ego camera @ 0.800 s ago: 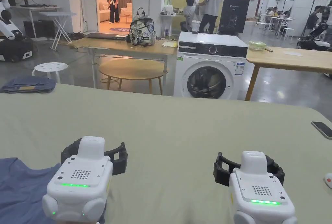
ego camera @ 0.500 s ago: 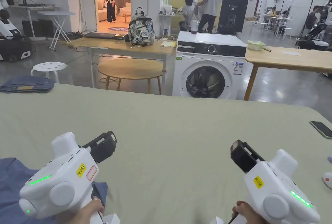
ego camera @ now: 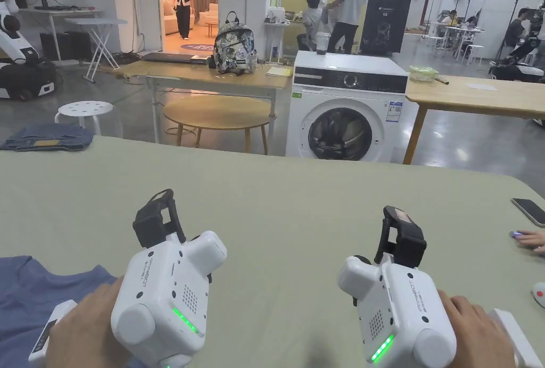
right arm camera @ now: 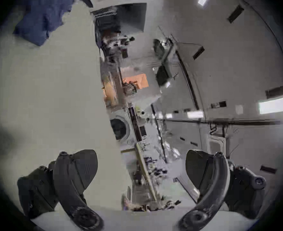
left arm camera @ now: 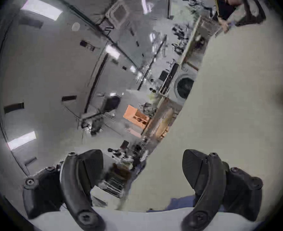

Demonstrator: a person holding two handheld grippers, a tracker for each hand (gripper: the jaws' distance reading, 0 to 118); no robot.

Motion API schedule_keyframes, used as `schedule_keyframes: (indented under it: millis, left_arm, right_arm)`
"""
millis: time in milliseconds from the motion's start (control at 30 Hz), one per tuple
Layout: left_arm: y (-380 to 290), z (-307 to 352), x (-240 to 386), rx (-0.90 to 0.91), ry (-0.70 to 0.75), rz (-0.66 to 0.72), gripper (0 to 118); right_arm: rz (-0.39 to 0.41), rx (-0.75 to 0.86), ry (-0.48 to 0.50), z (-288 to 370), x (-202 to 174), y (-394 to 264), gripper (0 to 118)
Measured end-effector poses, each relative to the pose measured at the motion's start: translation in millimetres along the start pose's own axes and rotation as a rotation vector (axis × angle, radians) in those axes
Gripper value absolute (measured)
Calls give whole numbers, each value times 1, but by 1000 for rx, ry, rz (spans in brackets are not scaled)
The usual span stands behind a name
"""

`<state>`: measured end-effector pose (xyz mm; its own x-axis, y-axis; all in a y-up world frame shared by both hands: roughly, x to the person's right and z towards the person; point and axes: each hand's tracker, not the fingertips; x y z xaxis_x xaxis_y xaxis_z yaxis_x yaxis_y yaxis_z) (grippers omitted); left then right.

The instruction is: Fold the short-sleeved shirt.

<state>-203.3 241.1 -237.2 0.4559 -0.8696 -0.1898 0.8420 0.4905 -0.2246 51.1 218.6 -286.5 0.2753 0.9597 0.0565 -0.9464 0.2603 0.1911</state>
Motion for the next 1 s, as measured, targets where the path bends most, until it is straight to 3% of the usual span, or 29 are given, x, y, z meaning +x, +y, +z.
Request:
schedule_keyframes:
  millis: [100,200,267,367,433,567,833,1000]
  left_arm:
    - [2,-2,-17,-72,-57,325,99]
    - [-6,-2,-35,-129,-114,736,99]
    - [-20,-7,-44,-129,-165,1036,99]
    - [-45,-24,-43,-146,-159,1247,99]
    - [-51,-30,-44,-135,-140,1260,99]
    - [-51,-32,-41,-114,-118,1208,99]
    - [-36,-18,-43,-65,-108,1109,99]
    - [-33,-15,-40,-60,-118,1049,91]
  right_arm:
    - [-238,-67,31,-4,5,2,108]
    - [-591,-167,85,-5,18,2,108]
    - [-868,-233,137,-7,25,-5,108]
    - [-1186,-280,179,-12,25,-21,108]
    - [-1303,-303,135,-11,25,-27,108]
    - [-1380,-312,55,-10,23,-35,108]
    - [-1271,-288,61,-3,25,-24,108]
    - [-1273,-292,49,0,26,-21,108]
